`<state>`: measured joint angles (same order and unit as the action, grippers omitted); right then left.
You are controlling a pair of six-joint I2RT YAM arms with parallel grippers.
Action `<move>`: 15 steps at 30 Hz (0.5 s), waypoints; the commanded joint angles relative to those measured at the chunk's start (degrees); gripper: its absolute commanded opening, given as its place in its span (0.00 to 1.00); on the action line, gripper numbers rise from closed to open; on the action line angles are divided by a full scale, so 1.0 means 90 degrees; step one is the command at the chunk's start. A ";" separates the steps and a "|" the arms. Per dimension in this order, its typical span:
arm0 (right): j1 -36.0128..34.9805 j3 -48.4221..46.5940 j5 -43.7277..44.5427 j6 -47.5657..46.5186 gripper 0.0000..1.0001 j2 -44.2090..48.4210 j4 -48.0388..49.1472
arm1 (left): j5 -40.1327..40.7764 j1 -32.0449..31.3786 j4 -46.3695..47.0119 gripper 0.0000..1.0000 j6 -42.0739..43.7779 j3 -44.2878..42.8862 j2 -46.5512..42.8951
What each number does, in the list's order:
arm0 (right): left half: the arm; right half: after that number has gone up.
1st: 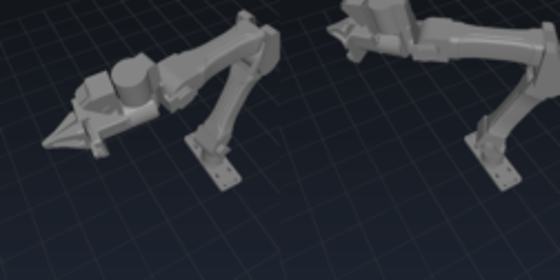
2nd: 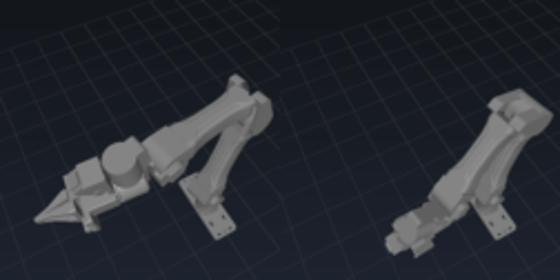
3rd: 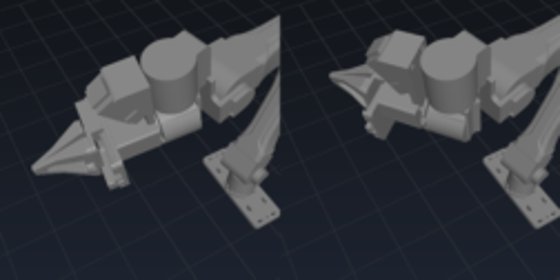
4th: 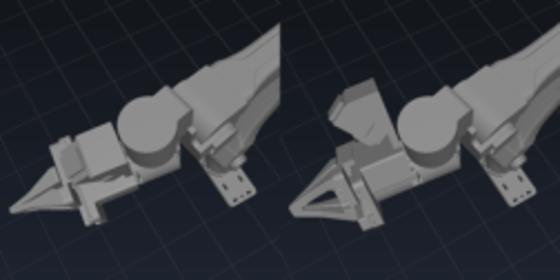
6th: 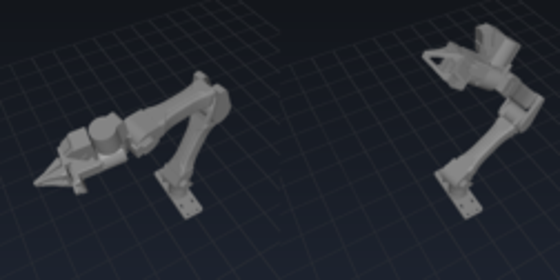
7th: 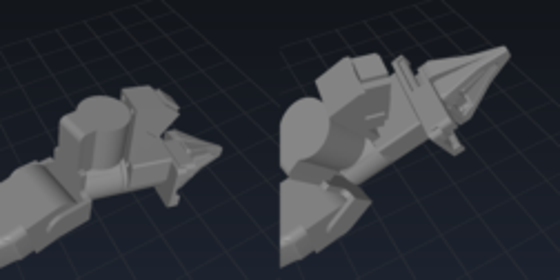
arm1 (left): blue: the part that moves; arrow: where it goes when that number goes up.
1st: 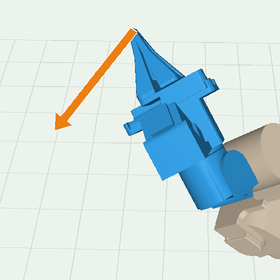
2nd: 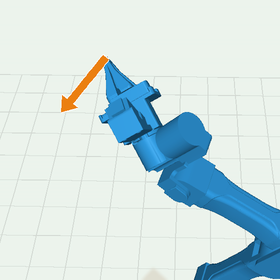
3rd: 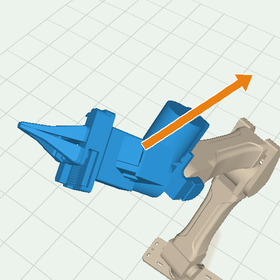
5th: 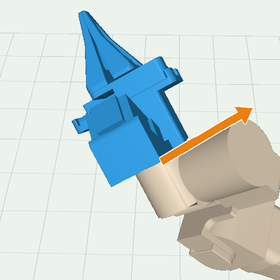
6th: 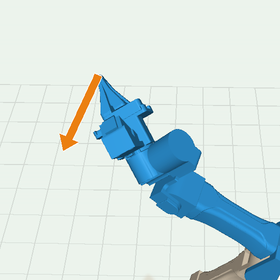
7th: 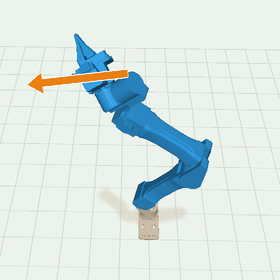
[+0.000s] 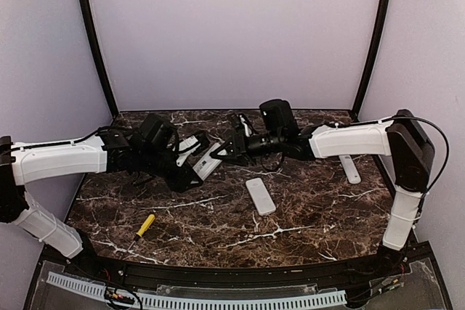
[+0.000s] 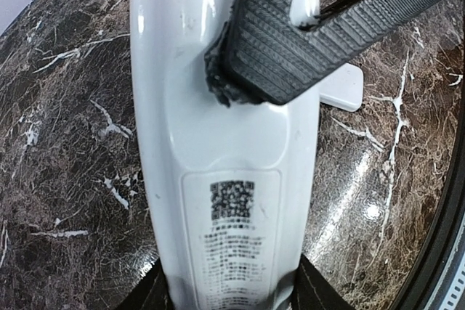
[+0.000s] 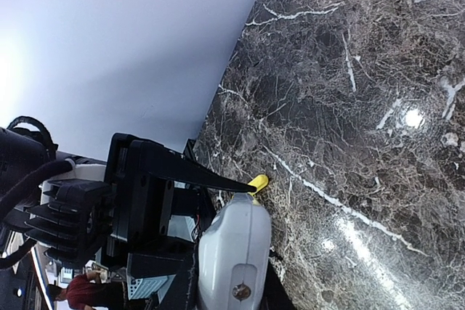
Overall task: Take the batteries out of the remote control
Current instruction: Pass from the left arm to the right
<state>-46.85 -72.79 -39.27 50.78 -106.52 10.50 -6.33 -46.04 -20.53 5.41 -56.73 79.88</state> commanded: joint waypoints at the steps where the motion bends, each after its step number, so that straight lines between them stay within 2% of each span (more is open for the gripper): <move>1: 0.0015 0.0224 0.0149 0.0164 0.00 -0.0042 0.0627 | -0.0027 -0.0060 0.0088 0.46 -0.0032 -0.0013 -0.0254; 2: 0.0024 0.0310 0.0181 0.0204 0.00 0.0002 0.0755 | -0.0053 -0.0060 0.0120 0.53 -0.0149 -0.0019 -0.0316; 3: 0.0043 0.0413 0.0220 0.0243 0.00 0.0066 0.0920 | -0.0061 -0.0055 0.0179 0.67 -0.0228 -0.0023 -0.0357; 5: 0.0132 0.0676 0.0276 0.0338 0.00 0.0224 0.1335 | -0.0147 -0.0018 0.0317 0.82 -0.0595 0.0005 -0.0522; 7: 0.0247 0.0983 0.0278 0.0412 0.00 0.0436 0.1966 | -0.0348 0.0099 0.0437 0.91 -0.1075 0.0017 -0.0739; 11: 0.0435 0.1504 0.0173 0.0353 0.00 0.0856 0.2798 | -0.1232 0.0696 0.0746 0.98 -0.2795 0.0095 -0.1198; 12: 0.0460 0.1574 0.0153 0.0276 0.00 0.0969 0.2887 | -0.1753 0.0826 0.0869 0.99 -0.3060 0.0162 -0.1343; 15: 0.0478 0.1707 0.0076 0.0024 0.00 0.1191 0.3102 | -0.2371 0.1215 0.1357 0.99 -0.4027 0.0514 -0.1594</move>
<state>-42.96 -58.48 -37.52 53.43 -100.66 27.62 -17.23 -38.63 -13.58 -15.66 -55.72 68.60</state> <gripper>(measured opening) 0.175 0.987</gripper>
